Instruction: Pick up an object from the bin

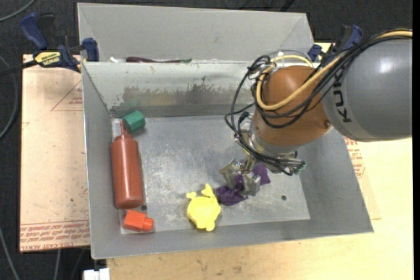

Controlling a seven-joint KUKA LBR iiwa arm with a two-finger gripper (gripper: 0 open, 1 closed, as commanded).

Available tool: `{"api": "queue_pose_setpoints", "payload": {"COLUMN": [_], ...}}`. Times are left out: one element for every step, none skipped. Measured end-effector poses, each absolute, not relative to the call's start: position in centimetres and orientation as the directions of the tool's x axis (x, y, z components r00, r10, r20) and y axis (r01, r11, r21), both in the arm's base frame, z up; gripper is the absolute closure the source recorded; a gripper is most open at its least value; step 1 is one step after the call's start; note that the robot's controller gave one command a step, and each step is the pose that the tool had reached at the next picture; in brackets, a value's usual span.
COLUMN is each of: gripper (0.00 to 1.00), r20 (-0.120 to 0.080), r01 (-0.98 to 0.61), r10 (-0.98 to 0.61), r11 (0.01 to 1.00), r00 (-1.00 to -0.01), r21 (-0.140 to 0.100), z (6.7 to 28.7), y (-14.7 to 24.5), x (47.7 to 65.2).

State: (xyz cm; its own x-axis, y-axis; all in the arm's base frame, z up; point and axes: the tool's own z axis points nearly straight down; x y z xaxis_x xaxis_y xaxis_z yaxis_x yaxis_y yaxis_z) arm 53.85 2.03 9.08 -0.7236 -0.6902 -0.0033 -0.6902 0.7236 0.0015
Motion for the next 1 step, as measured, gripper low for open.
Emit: {"api": "queue_pose_setpoints", "payload": {"gripper": [1.0], "r20": [0.002], "r01": [-0.678], "r10": [-0.678], "r11": [0.735], "r00": [-0.735], "r21": [0.007], "z": [13.15], "y": [2.53], "x": [54.05]}}
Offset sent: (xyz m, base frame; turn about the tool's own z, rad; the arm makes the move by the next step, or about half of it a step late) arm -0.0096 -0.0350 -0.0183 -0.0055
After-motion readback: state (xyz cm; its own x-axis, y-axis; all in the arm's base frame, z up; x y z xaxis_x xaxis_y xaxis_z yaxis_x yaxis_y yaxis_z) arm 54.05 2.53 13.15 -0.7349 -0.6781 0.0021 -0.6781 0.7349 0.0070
